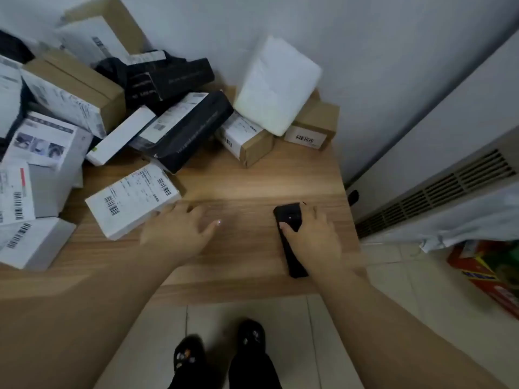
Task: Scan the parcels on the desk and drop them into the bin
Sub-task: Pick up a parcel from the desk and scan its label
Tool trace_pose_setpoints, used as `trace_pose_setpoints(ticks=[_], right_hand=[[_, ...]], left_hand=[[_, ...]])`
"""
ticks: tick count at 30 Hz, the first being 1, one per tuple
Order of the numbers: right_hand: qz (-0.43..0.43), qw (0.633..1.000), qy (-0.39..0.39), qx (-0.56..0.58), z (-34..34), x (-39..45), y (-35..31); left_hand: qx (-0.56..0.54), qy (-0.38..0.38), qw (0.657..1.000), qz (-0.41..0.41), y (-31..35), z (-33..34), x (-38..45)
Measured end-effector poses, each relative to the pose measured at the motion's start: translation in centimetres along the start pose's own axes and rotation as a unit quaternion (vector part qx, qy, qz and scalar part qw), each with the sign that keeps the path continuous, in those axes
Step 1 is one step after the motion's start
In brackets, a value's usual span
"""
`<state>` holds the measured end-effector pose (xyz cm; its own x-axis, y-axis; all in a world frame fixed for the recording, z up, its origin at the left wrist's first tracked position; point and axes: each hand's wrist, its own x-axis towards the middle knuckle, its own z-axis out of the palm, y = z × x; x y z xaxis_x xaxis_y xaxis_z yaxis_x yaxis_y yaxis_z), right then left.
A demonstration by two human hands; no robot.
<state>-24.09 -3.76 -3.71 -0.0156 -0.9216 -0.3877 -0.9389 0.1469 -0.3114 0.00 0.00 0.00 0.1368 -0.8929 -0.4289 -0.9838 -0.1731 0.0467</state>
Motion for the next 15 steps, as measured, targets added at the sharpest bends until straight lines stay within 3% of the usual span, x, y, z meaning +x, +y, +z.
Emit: trace_pose_setpoints(ticks=[5,15], right_hand=[[0.035,0.997,-0.068,-0.009,2.6,0.3,0.1],[0.053,0.994,0.065,0.073,7.0,-0.1,1.1]], left_hand=[[0.013,-0.004,1.000,-0.001,-0.2,1.3,1.6],[0.005,0.017,1.000,0.002,-1.6,2.3,2.0]])
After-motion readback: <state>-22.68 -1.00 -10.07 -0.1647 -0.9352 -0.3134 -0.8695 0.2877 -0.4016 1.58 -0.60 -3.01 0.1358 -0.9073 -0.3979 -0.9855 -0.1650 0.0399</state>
